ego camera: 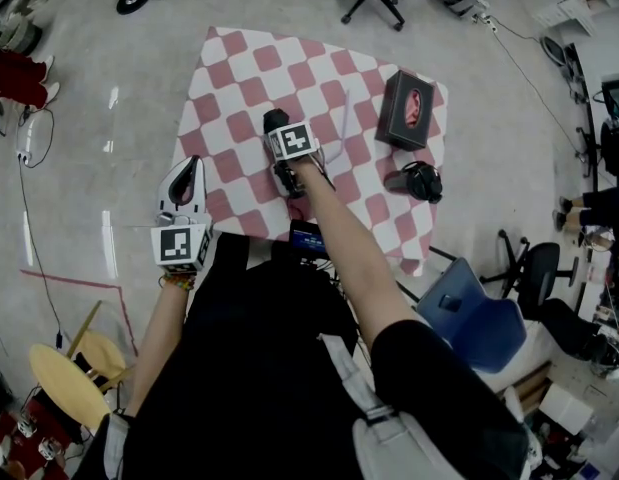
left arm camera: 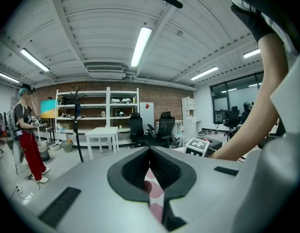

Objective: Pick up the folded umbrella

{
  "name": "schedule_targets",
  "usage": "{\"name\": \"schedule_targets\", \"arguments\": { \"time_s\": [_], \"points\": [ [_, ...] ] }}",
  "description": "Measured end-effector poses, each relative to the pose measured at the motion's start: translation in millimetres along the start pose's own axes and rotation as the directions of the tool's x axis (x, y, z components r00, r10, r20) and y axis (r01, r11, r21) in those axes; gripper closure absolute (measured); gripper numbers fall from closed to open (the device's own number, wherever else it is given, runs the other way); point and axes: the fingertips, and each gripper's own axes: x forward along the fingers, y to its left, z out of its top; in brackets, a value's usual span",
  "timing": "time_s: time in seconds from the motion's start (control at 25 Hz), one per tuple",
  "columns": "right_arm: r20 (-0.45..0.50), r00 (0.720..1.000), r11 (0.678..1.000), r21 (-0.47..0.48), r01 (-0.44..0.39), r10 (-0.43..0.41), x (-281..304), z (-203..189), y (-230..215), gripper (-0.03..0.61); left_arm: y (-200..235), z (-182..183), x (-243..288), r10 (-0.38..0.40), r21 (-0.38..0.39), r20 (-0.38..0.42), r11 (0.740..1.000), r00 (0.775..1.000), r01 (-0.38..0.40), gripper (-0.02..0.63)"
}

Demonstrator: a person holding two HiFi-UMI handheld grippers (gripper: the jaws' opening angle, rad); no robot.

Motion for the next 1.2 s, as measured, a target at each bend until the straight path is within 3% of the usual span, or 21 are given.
{"name": "schedule_targets", "arguments": {
  "time_s": [0.6, 1.2],
  "points": [
    [0.026, 0.999, 0.997, 0.075, 0.018, -0.020, -21, 1, -9, 0.371, -3, 11, 3, -0.038, -0.001, 0.041, 0.999, 0.998, 0.038, 0.603],
    [0.153, 0.987, 0.992, 0.105, -0.069, 0.053, -57, 18, -2, 0.390, -17, 26, 20, -0.105, 0.007, 0.077, 0.995, 0.991, 0.104, 0.603]
  ]
}}
